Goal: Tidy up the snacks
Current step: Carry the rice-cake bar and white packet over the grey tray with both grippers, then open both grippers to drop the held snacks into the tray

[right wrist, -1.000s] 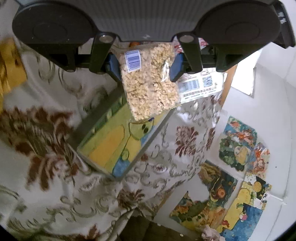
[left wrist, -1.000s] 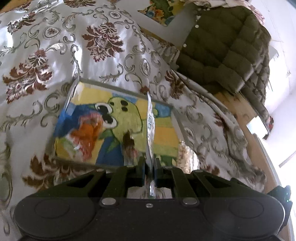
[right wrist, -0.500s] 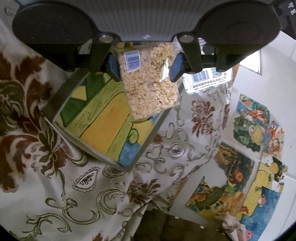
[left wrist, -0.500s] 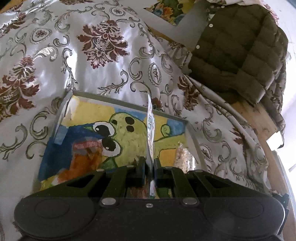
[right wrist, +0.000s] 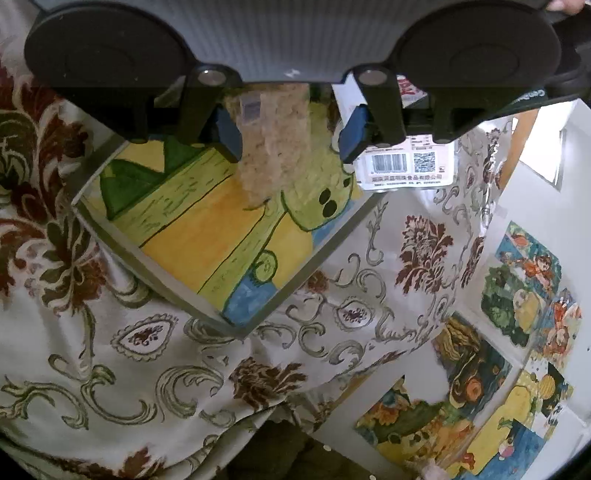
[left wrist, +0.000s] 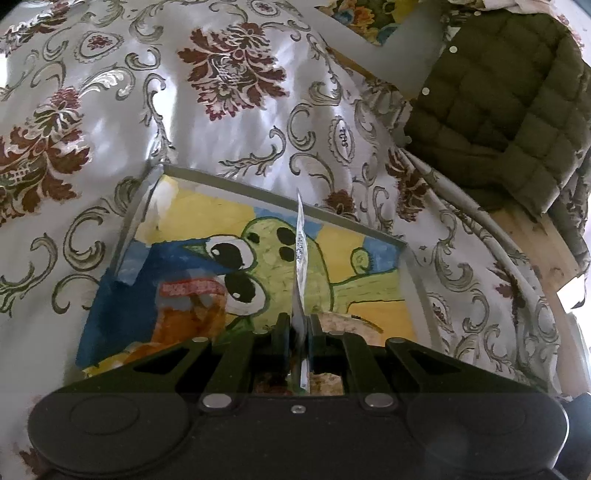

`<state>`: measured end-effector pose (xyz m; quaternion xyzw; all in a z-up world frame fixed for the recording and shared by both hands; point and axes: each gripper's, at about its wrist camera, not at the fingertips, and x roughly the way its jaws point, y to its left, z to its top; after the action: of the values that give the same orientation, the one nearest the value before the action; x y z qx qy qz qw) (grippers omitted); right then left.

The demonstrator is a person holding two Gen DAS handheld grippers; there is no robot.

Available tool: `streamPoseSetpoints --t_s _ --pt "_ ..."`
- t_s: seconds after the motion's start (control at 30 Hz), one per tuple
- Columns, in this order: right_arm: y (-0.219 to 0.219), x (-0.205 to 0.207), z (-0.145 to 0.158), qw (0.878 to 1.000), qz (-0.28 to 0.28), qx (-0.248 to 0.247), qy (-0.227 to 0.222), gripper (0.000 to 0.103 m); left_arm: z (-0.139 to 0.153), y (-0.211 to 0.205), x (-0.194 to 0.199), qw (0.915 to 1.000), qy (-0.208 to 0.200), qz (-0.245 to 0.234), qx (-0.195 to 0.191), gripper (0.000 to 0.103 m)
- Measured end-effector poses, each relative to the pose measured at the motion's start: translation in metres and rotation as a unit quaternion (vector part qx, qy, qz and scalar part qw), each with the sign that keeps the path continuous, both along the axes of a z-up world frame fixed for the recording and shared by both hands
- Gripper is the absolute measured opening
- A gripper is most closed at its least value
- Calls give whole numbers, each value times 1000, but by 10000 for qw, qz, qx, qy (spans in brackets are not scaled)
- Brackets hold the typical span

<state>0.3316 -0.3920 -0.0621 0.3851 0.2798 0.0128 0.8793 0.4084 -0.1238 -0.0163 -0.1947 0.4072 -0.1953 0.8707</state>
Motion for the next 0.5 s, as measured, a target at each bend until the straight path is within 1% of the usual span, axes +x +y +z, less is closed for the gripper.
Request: streamPoseSetpoints --t_s 0.03,0.07,0.1,0.13,0.17,0.2,0.23,0.27,0.33,0.4,0.43,0.5 --pt "0 -1 2 10000 -10 -20 -7 72 0 1 -1 10000 -5 5 4 9" --pt "0 -2 4 10000 -18 -67 -11 78 1 1 -2 10000 -20 25 6 10" --pt "0 -4 5 9999 -22 -107 -15 81 2 1 -2 10000 -25 29 16 13" --pt "-1 -6 7 9999 -24 -115 -29 81 3 1 -3 10000 -9 25 17 16" --pt "-4 -7 9 10000 -27 -75 -48 83 4 2 -4 10000 0 55 22 22" --pt "-6 -9 10 10000 -39 -12 -66 85 5 3 -5 9999 -11 108 36 25" --pt "-9 -12 12 9999 -50 78 -95 86 6 3 -6 9999 -18 136 35 26" --pt "-13 -15 14 9998 -58 164 -119 89 7 5 -7 9999 -10 146 18 30" --pt "-18 -20 19 9995 -87 270 -170 94 11 8 -10 9998 -33 204 -16 40" --pt "-23 -26 24 9992 -116 293 -243 100 18 9 -16 9995 -134 285 37 60" --pt "-25 -30 27 9991 -116 299 -269 102 22 10 -20 9993 -211 311 92 64" --pt "-28 -36 32 9990 -109 300 -303 103 31 10 -28 9985 -396 322 217 76"
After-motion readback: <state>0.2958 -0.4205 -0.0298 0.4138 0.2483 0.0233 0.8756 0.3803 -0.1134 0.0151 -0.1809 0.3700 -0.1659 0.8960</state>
